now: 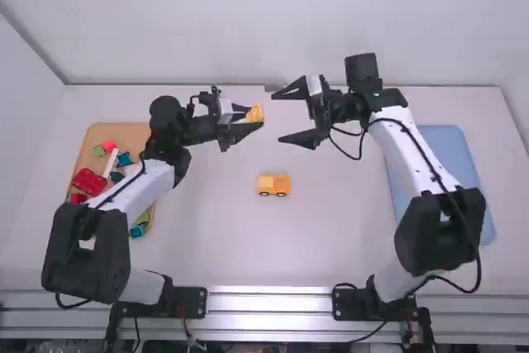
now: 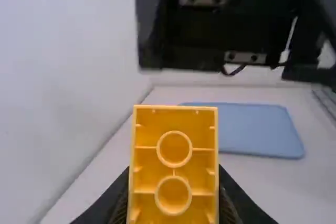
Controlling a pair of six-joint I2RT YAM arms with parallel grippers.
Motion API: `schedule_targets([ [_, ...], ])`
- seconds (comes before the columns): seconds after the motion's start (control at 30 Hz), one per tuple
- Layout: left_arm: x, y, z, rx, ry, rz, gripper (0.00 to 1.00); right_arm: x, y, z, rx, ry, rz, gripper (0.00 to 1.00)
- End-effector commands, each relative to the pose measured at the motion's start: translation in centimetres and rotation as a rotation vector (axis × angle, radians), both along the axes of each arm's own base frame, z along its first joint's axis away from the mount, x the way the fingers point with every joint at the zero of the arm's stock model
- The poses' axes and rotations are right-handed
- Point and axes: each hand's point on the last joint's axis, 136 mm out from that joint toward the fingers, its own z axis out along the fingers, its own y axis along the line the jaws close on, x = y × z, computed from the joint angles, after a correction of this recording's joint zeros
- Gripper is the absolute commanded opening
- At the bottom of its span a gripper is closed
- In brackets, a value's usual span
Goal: Assemble lego blocks to make yellow taxi
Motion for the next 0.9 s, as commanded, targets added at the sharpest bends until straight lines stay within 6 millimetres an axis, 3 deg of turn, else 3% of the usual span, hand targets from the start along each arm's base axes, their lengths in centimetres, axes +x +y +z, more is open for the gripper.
schedule_targets([
  [0.0,-0.9,-0.4,-1.3,-0.008,0.066,-0.08,0.02,-0.8,1.1,0.4,0.032,-0.115,0.043,0.98],
  [0.07,-1.7,-0.7,-1.5,-0.005,0.042,-0.144,0.02,-0.8,1.8,-0.1,0.04,-0.115,0.066,0.98],
  [0.23,-1.1,-0.7,-1.7,-0.03,0.046,-0.14,0.02,0.1,2.1,-0.4,0.053,-0.096,0.079,0.98],
  [0.3,-1.6,-0.6,-0.8,-0.055,-0.003,-0.143,0.02,0.8,2.1,0.0,0.054,-0.106,0.075,0.91],
  [0.5,-1.1,0.0,0.5,-0.126,-0.05,-0.051,0.02,1.8,2.4,1.4,0.04,-0.049,0.076,0.83],
  [0.7,-0.6,0.1,0.6,-0.136,-0.034,-0.022,0.02,1.6,4.3,0.6,-0.012,-0.005,0.055,0.75],
  [0.87,-0.6,0.1,0.8,-0.138,-0.047,-0.023,0.02,1.0,4.2,0.4,-0.004,0.001,0.078,0.72],
])
